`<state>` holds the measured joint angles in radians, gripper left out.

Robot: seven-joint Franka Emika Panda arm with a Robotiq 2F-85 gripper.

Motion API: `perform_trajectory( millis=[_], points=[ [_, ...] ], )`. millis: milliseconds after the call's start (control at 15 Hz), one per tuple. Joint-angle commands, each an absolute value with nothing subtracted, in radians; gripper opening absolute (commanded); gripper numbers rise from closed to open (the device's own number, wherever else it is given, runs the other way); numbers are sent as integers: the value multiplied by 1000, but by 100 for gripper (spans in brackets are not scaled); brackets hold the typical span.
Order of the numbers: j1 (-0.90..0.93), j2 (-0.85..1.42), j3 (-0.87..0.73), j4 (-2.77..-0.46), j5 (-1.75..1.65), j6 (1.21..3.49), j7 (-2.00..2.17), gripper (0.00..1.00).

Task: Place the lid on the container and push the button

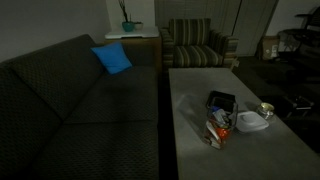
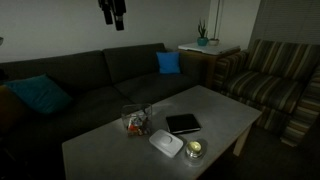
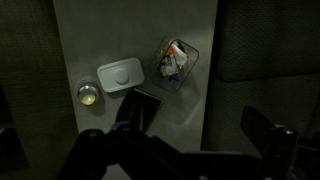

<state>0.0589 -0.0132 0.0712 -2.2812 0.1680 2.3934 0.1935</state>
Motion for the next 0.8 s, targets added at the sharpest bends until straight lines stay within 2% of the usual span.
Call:
perform_trajectory(
  millis=[0,200,267,733],
  points=[
    [49,125,54,-2226,165,2495,157,100],
    [45,221,36,-2183,164,2554,192,100],
    [54,157,43,-2232,164,2533,185,100],
    [57,172,42,-2219,164,2539,186,100]
  ],
)
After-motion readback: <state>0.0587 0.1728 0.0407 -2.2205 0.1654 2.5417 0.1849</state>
